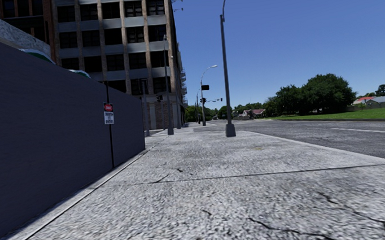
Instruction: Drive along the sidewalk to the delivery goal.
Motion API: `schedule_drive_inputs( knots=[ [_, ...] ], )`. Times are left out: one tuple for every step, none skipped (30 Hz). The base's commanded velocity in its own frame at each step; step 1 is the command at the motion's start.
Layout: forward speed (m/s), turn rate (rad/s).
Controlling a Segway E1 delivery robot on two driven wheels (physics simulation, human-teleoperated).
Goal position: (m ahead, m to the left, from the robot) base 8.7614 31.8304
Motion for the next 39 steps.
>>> schedule_drive_inputs(
  knots=[
    [2.0, 0.0],
    [2.0, 0.0],
    [2.0, 0.0],
    [2.0, 0.0],
    [2.0, 0.0],
    [2.0, 0.0],
    [2.0, 0.0],
    [2.0, 0.0],
    [2.0, 0.0],
    [2.0, 0.0],
    [2.0, 0.0],
    [2.0, 0.0],
    [2.0, 0.0],
    [2.0, 0.0],
    [2.0, 0.0],
    [2.0, 0.0],
    [2.0, 0.0],
    [2.0, 0.0],
    [2.0, 0.0],
    [2.0, 0.0],
    [2.0, 0.0],
    [2.0, 0.0],
    [2.0, 0.0],
    [2.0, 0.0],
    [2.0, 0.0],
    [2.0, 0.0],
    [2.0, 0.0],
    [2.0, 0.0],
    [2.0, 0.0],
    [2.0, 0.0],
    [2.0, 0.0],
    [2.0, 0.0],
    [2.0, 0.0],
    [2.0, 0.0],
    [2.0, 0.0],
    [2.0, 0.0],
    [2.0, 0.0],
    [2.0, 0.0],
    [2.0, 0.0]
  ],
)
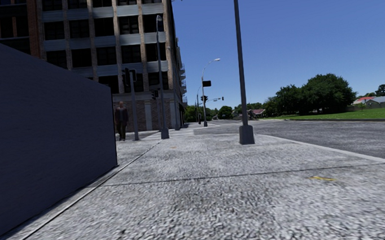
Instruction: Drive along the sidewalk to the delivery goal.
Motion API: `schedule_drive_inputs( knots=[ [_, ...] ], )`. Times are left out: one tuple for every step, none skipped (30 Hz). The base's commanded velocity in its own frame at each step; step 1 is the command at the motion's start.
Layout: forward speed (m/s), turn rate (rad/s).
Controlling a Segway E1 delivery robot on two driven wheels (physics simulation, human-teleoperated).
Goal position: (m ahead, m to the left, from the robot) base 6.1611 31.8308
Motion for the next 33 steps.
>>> schedule_drive_inputs(
  knots=[
    [2.0, 0.0],
    [2.0, 0.0],
    [2.0, 0.0],
    [2.0, 0.0],
    [2.0, 0.0],
    [2.0, 0.0],
    [2.0, 0.0],
    [2.0, 0.0],
    [2.0, 0.0],
    [2.0, 0.0],
    [2.0, 0.0],
    [2.0, 0.0],
    [2.0, 0.0],
    [2.0, 0.0],
    [2.0, 0.0],
    [2.0, 0.0],
    [2.0, 0.0],
    [2.0, 0.0],
    [2.0, 0.0],
    [2.0, 0.0],
    [2.0, 0.0],
    [2.0, 0.0],
    [2.0, 0.0],
    [2.0, 0.0],
    [2.0, 0.0],
    [2.0, 0.0],
    [2.0, 0.0],
    [2.0, 0.0],
    [2.0, 0.0],
    [2.0, 0.0],
    [2.0, 0.0],
    [2.0, 0.0],
    [2.0, 0.13]
  ],
)
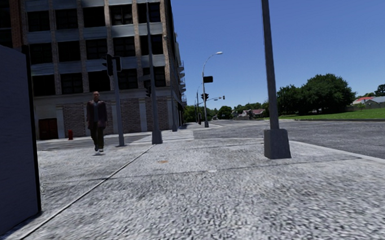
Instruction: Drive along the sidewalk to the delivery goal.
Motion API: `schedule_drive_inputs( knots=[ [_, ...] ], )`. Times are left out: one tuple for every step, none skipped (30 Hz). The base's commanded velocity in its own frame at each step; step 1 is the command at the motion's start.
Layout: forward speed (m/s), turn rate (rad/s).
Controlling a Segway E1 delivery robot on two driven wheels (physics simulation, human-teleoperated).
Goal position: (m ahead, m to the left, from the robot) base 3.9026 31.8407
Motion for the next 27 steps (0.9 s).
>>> schedule_drive_inputs(
  knots=[
    [2.0, 0.26],
    [2.0, 0.26],
    [2.0, 0.32],
    [2.0, 0.37],
    [2.0, 0.38],
    [2.0, 0.38],
    [2.0, 0.24],
    [2.0, 0.02],
    [2.0, 0.0],
    [2.0, 0.0],
    [2.0, 0.0],
    [1.96, 0.0],
    [1.96, 0.0],
    [1.77, 0.0],
    [1.68, 0.0],
    [1.66, 0.0],
    [1.66, 0.0],
    [1.66, 0.0],
    [1.75, 0.0],
    [2.0, 0.0],
    [2.0, 0.0],
    [2.0, 0.0],
    [2.0, 0.0],
    [2.0, 0.0],
    [2.0, 0.0],
    [2.0, 0.0],
    [2.0, 0.0]
  ],
)
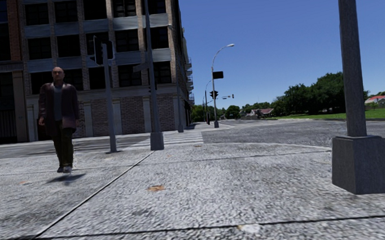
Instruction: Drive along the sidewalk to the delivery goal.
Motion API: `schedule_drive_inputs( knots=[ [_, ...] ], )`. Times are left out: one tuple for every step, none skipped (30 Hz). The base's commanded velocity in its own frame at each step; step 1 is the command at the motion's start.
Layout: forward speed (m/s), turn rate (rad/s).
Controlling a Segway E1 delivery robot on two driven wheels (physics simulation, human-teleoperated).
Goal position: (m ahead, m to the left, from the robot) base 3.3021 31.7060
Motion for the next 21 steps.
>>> schedule_drive_inputs(
  knots=[
    [2.0, 0.0],
    [2.0, 0.0],
    [2.0, 0.0],
    [2.0, 0.0],
    [2.0, 0.0],
    [2.0, 0.0],
    [2.0, 0.0],
    [2.0, 0.0],
    [2.0, 0.0],
    [2.0, 0.0],
    [2.0, 0.0],
    [2.0, 0.0],
    [1.97, 0.02],
    [1.97, 0.02],
    [1.91, 0.06],
    [1.9, 0.06],
    [1.9, 0.06],
    [1.9, 0.06],
    [1.89, 0.06],
    [1.89, 0.17],
    [1.89, 0.17]
  ],
)
